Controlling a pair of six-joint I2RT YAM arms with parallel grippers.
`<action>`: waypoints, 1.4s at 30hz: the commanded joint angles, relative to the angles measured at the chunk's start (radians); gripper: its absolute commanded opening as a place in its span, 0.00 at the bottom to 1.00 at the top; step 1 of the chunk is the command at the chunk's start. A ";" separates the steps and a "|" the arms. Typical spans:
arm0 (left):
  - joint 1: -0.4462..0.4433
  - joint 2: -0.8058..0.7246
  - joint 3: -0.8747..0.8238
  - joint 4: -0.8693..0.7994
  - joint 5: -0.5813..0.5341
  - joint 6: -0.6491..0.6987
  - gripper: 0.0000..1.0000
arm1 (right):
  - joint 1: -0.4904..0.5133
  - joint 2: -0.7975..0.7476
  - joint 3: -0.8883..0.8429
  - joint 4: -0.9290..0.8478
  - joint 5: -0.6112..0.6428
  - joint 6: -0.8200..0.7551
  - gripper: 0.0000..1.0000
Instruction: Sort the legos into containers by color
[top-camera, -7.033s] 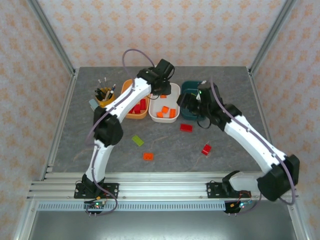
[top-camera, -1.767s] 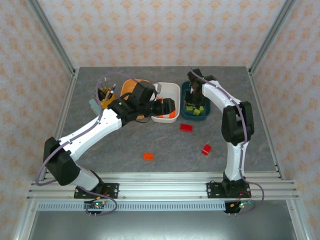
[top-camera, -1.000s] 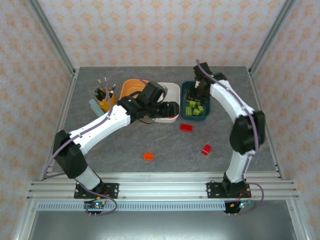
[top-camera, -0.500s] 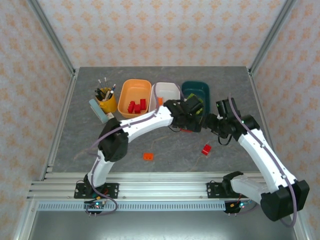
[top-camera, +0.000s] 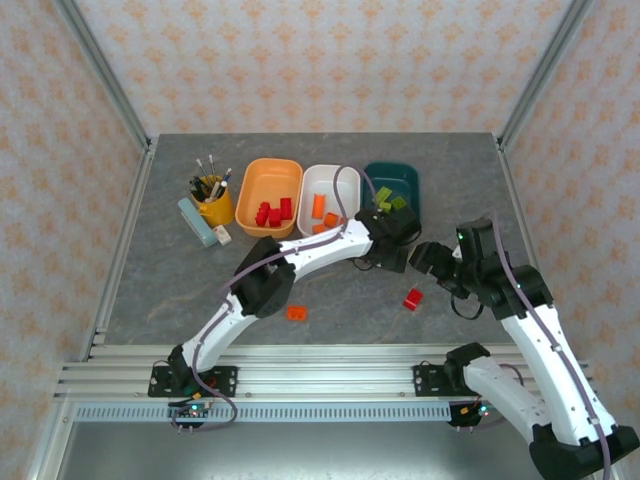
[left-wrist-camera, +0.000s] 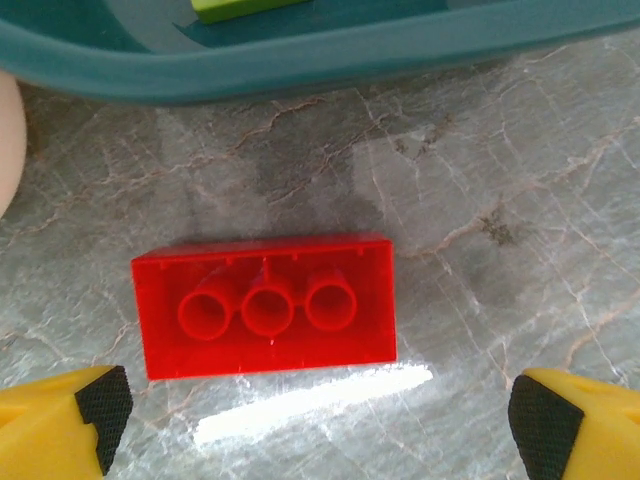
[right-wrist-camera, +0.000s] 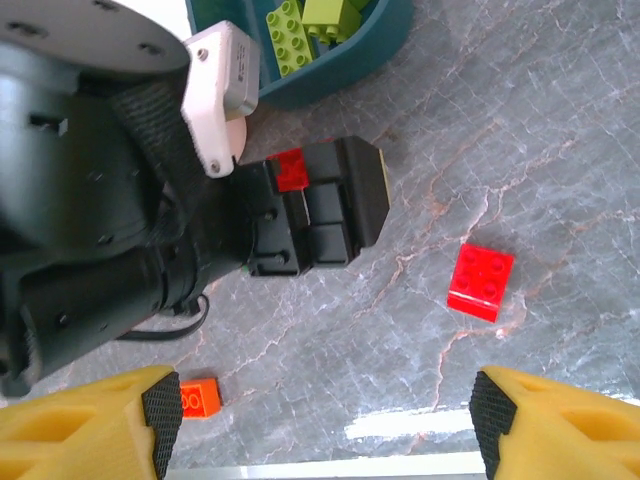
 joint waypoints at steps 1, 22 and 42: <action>0.010 0.030 0.064 -0.066 -0.058 -0.024 1.00 | 0.006 -0.030 -0.017 -0.048 -0.010 0.025 0.78; 0.047 0.071 0.030 0.028 -0.010 -0.010 0.71 | 0.006 -0.032 -0.024 -0.020 -0.018 0.042 0.74; 0.079 -0.374 -0.256 0.036 0.000 -0.045 0.58 | 0.006 -0.039 0.023 0.179 -0.123 -0.061 0.72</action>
